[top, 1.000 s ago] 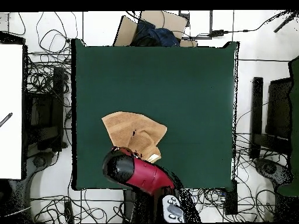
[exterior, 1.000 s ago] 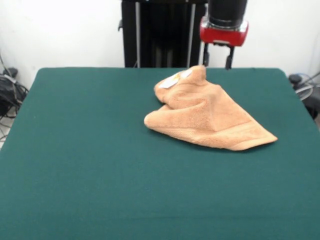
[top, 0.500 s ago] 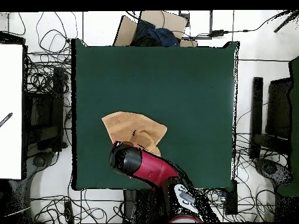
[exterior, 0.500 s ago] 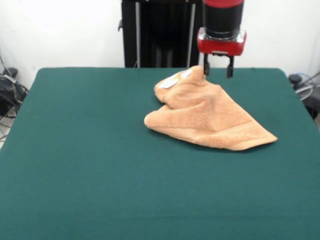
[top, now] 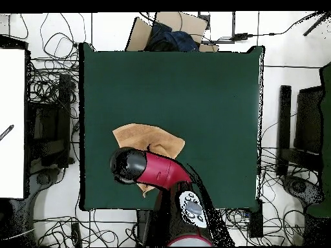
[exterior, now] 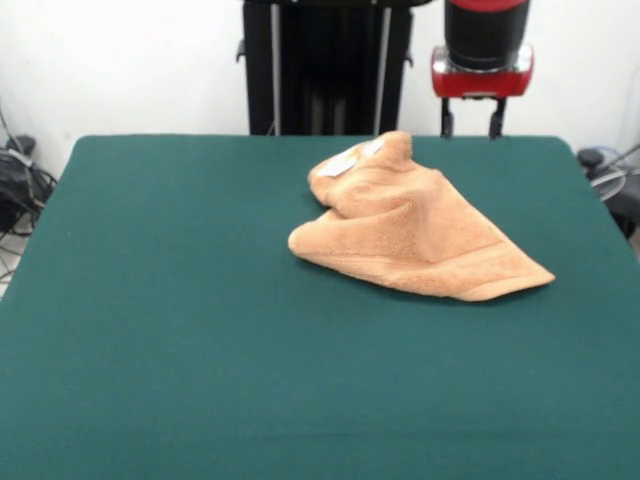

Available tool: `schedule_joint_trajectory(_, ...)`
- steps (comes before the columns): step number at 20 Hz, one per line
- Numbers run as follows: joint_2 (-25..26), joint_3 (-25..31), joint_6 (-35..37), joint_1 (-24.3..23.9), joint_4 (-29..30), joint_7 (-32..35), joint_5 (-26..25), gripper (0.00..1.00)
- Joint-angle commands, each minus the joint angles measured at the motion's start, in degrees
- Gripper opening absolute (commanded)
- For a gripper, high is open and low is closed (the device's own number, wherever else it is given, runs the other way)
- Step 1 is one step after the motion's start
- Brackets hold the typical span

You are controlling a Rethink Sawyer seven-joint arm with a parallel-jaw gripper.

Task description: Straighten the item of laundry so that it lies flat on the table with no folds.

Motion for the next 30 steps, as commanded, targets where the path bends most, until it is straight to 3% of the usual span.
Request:
schedule_joint_trajectory(1,0.30,3.36,2.96,-2.16,-6.20,4.49,-1.48,1.00)
schedule_joint_trajectory(10,0.88,3.43,4.68,-2.18,-8.33,4.85,-2.07,1.00)
schedule_joint_trajectory(14,-0.12,1.86,8.98,-0.88,-10.77,5.55,-3.03,1.00)
schedule_joint_trajectory(19,-2.74,-3.06,17.45,3.43,-15.98,6.84,-7.96,1.00)
schedule_joint_trajectory(30,-0.86,-3.70,17.54,5.01,-18.36,9.46,-9.52,1.00)
